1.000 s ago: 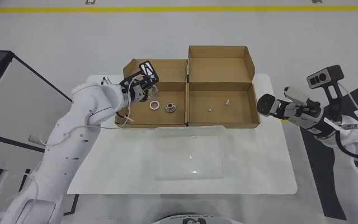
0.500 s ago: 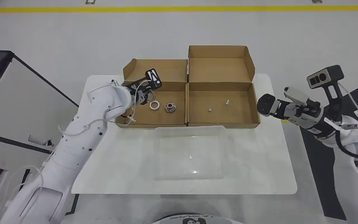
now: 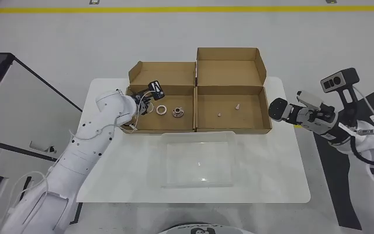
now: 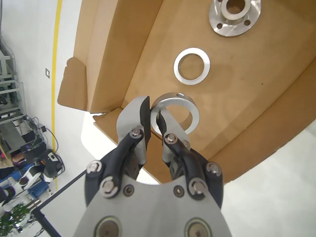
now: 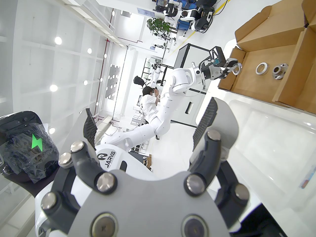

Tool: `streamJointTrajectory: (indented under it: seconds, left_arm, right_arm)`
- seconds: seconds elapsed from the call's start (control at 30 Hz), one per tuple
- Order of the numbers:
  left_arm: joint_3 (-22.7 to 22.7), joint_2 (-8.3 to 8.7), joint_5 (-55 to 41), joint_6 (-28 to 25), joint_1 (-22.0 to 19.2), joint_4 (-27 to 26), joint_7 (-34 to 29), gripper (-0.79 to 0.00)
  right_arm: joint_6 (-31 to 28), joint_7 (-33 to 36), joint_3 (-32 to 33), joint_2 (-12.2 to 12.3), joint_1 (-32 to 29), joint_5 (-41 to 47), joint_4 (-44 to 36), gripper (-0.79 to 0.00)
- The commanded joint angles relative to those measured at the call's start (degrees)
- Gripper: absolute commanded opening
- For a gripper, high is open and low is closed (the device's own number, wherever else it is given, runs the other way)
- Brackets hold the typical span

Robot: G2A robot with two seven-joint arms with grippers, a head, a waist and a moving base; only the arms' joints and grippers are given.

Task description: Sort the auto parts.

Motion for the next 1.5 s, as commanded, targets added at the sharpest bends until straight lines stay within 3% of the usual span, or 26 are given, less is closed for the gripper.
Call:
streamJointTrajectory:
  seconds: [0.0, 0.57, 1.1, 1.17, 1.23, 1.33, 1.47]
  left_arm:
    - [0.14, -0.07, 0.72, -0.16, -0.33, 1.22, 0.67, -0.785]
    - [5.55, -2.20, 7.23, 1.64, -3.29, 10.79, 6.47, -0.785]
    - [6.43, -3.36, 9.89, 2.53, -4.44, 15.55, 8.91, -0.785]
    - [6.33, -3.42, 10.18, 2.55, -4.48, 15.77, 8.97, -0.653]
    - [6.17, -3.47, 10.37, 2.55, -4.50, 15.97, 9.08, -0.610]
    - [6.00, -3.57, 10.56, 2.55, -4.45, 16.06, 9.16, -0.425]
    - [5.62, -3.62, 10.75, 2.23, -4.34, 16.13, 9.32, -0.388]
  right_arm:
    - [0.00, 0.00, 0.00, 0.00, 0.00, 0.00, 0.00, 0.000]
    - [0.00, 0.00, 0.00, 0.00, 0.00, 0.00, 0.00, 0.000]
    - [0.00, 0.00, 0.00, 0.00, 0.00, 0.00, 0.00, 0.000]
    - [0.00, 0.00, 0.00, 0.00, 0.00, 0.00, 0.00, 0.000]
    - [0.00, 0.00, 0.00, 0.00, 0.00, 0.00, 0.00, 0.000]
    - [0.00, 0.00, 0.00, 0.00, 0.00, 0.00, 0.00, 0.000]
    - [0.00, 0.00, 0.00, 0.00, 0.00, 0.00, 0.00, 0.000]
